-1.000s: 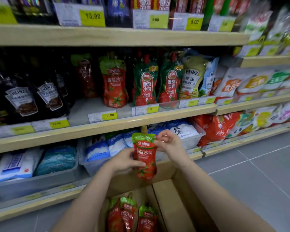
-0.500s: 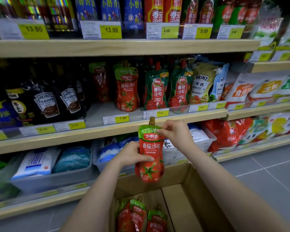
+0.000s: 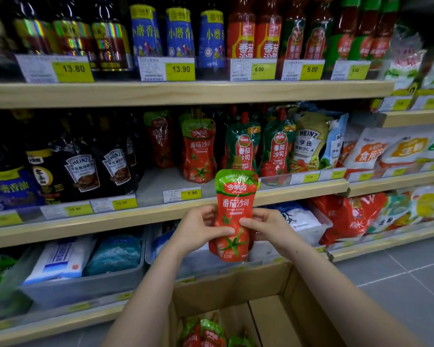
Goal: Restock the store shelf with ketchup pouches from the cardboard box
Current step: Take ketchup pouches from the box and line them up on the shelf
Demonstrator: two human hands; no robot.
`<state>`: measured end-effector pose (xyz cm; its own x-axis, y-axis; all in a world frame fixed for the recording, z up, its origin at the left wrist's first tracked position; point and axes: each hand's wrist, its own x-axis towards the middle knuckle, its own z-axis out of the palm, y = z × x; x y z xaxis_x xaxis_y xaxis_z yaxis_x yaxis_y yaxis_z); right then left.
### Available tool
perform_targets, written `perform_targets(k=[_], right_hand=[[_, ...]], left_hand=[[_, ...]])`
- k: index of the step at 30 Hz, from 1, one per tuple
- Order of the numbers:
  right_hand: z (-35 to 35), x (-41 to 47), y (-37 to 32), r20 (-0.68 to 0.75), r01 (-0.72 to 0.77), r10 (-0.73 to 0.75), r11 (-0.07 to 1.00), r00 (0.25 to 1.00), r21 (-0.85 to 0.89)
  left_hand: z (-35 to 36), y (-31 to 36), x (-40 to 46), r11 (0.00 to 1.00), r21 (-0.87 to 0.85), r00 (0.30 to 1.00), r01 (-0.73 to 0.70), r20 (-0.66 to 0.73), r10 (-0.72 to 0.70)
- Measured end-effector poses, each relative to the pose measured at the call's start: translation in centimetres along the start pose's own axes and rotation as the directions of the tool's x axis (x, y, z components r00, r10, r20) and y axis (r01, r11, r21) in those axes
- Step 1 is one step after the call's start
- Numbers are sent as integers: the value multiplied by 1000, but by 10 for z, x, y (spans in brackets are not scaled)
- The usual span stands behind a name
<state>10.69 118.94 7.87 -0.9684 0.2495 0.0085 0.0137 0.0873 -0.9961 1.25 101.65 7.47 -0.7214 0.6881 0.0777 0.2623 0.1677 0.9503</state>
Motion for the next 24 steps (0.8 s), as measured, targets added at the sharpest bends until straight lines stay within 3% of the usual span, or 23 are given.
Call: perform_targets(k=[3,12,17,24], right_hand=[[2,2,-5,-41,8,-6,999,999,49],[5,13,-39,-40,80,-78,996,996,33],[15,27,-63,-52,238,-236,970,970,37],[28,68,-111,-32,437,-438,899,899,-15]], left_hand=[[5,-6,-4,997,75,999,23,35,-26],[11,-10,-2,981,194,996,28,-86,-11],[-5,5,8,964,248,959,-92,-238,153],[-62,47,51,879,439,901,-185,-282,330]])
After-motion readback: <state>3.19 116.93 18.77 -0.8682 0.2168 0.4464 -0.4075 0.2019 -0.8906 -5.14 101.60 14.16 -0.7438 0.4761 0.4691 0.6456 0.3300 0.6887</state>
